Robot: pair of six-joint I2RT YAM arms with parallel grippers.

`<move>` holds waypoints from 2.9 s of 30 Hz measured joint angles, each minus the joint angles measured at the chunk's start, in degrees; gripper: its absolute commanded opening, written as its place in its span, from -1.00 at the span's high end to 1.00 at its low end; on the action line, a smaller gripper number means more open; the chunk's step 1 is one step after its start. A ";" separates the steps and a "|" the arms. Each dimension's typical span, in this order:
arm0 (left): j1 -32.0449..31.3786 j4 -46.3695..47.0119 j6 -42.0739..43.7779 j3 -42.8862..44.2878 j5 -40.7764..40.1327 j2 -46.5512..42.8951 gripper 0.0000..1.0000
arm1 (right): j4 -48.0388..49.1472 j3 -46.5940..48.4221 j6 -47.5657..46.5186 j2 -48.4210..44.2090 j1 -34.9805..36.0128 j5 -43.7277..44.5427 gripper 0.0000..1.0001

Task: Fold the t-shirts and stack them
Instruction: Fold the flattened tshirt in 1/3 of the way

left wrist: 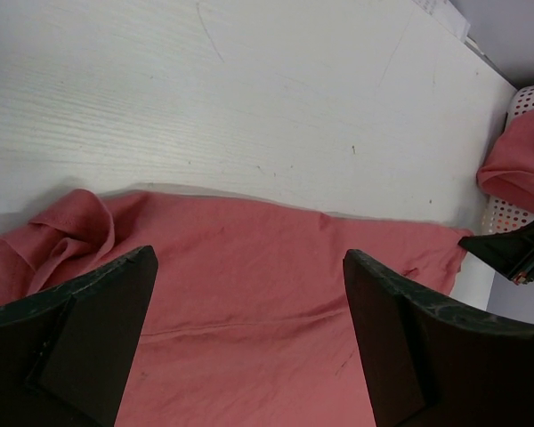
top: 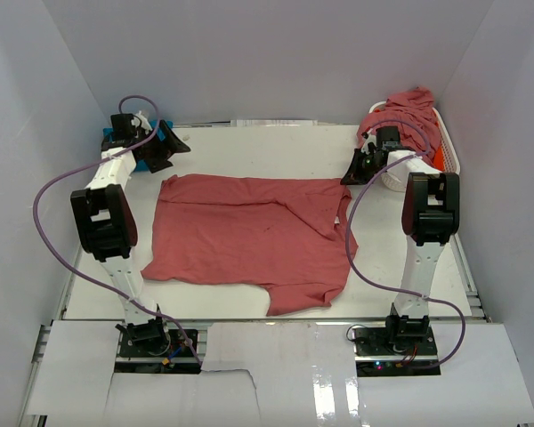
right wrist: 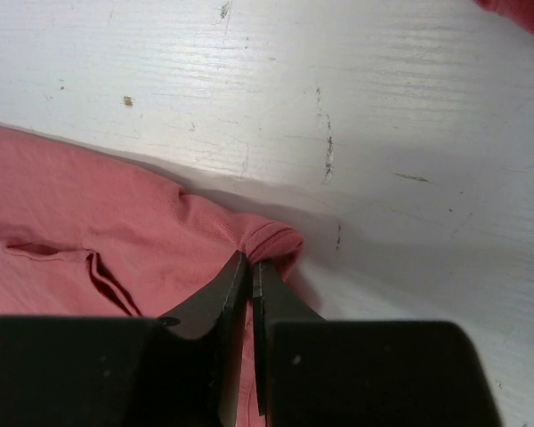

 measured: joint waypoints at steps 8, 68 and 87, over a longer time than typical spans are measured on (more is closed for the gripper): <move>-0.02 -3.48 2.40 0.35 -3.63 3.52 -0.81 | 0.02 -0.02 0.00 0.00 0.00 0.09 0.85; -4.90 -12.46 8.68 8.13 -27.34 12.33 0.48 | 1.77 -1.53 -0.02 -0.07 -0.07 -0.13 0.85; -3.48 -11.98 5.35 7.41 -32.04 11.61 0.76 | 1.95 -2.23 -0.02 -0.07 -0.07 -0.07 0.85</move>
